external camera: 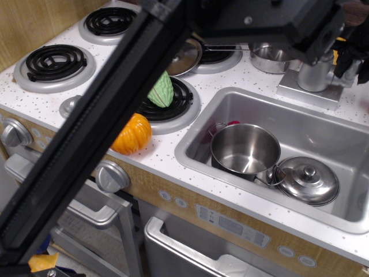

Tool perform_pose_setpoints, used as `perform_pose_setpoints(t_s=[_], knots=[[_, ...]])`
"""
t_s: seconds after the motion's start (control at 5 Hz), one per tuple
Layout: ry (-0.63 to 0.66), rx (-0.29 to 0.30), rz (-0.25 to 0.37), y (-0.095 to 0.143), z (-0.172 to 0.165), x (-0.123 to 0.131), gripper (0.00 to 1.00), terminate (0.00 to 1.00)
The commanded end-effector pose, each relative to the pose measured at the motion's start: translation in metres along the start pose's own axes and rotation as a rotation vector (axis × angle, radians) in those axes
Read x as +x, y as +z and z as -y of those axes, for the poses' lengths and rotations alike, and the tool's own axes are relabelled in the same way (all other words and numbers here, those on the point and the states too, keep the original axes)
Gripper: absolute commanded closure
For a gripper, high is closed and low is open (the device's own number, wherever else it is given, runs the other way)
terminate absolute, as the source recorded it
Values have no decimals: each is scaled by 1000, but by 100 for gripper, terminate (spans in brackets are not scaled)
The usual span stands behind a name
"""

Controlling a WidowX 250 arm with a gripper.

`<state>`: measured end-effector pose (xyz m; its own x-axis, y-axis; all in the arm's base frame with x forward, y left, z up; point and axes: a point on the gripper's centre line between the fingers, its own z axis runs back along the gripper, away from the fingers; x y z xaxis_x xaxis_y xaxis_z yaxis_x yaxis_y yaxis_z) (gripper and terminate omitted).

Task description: Turn lever vertical to front

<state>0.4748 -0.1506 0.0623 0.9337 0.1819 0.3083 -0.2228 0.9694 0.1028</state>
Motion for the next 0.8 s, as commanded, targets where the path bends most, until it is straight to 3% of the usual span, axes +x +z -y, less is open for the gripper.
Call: perform_pose_setpoints(t_s=[0.0,0.4,0.6], knots=[[46,-77,33,12,-1,-4,100,0],[58,-111,53,-9,2,-15,100,0],[32,-90,65,-15,2,-16,100,100]])
